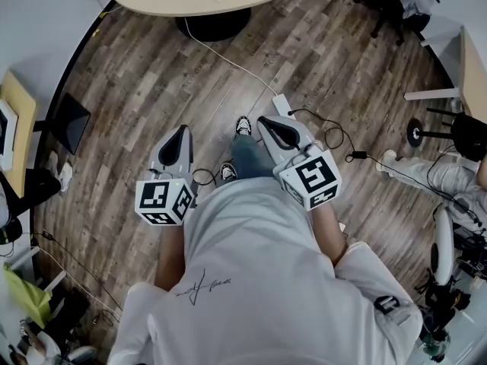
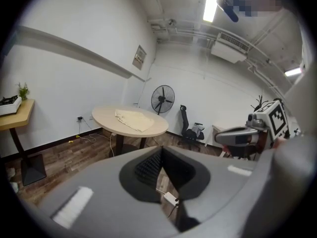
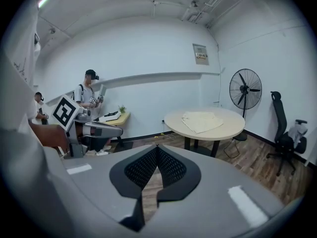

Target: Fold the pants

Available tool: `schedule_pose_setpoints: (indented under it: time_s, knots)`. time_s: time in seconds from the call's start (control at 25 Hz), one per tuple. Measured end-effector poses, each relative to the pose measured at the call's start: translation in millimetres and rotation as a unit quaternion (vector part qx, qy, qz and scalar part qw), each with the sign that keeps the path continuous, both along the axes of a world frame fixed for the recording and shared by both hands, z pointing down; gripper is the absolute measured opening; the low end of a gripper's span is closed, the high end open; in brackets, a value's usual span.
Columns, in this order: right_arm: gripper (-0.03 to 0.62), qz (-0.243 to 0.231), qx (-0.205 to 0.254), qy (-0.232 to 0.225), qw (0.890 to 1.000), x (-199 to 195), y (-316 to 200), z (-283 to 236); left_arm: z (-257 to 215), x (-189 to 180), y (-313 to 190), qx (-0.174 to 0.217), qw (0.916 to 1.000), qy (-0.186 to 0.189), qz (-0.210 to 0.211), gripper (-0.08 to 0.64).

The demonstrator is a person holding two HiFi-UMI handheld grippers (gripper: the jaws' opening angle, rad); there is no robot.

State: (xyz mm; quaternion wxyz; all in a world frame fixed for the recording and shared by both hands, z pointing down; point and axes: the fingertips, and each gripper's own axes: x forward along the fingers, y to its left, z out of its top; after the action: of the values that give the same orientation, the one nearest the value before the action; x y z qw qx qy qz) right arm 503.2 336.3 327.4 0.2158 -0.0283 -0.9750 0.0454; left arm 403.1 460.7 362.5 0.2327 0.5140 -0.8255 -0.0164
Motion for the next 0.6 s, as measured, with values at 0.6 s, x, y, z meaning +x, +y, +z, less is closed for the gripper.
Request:
schedule_pose_setpoints:
  time_s: [0.6]
  knots:
    - [0.000,-0.035,-0.036,0.009,0.999,-73.8,-137.1,10.2,-33.7,-61.2,-159.1,0.003,0.9990,-0.039,0.021,0.049]
